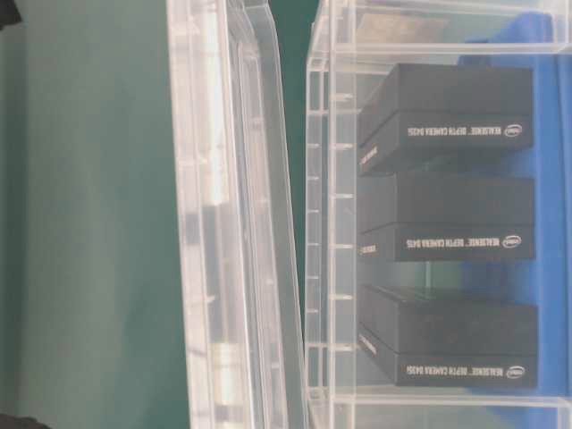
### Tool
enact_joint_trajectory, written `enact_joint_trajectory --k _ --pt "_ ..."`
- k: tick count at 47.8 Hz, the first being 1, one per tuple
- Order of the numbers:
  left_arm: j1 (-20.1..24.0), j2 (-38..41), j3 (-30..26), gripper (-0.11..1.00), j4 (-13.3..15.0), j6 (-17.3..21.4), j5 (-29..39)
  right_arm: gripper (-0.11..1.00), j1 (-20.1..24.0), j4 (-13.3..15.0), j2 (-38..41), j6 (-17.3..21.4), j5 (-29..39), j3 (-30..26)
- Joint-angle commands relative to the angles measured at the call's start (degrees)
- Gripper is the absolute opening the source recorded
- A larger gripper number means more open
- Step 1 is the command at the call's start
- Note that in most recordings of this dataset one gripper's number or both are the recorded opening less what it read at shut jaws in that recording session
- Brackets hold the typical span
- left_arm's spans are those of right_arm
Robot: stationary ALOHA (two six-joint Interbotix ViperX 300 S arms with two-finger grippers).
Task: Clamp the lid of the box with both arms, then lift and open it.
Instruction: 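Lift the clamped lid up off the box with both grippers, then carry the lid toward the front of the table with both grippers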
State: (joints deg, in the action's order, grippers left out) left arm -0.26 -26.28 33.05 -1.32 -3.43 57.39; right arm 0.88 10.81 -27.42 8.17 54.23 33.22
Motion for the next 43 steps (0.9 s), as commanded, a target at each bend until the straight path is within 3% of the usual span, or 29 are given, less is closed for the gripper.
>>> enact_joint_trajectory --k 1,22,43 --pt "-0.9 0.0 -3.4 0.01 -0.4 -1.5 -1.3 0.00 3.9 1.1 0.4 2.6 -0.7 -2.0" --pt "-7.1 0.2 -3.5 0.01 -0.4 -5.7 -3.3 0.00 12.8 5.2 2.8 13.6 2.0 -2.8" --pt "-11.0 1.0 -4.5 0.01 -0.5 -8.2 -4.8 0.00 18.8 9.2 5.4 19.7 3.9 -4.5"
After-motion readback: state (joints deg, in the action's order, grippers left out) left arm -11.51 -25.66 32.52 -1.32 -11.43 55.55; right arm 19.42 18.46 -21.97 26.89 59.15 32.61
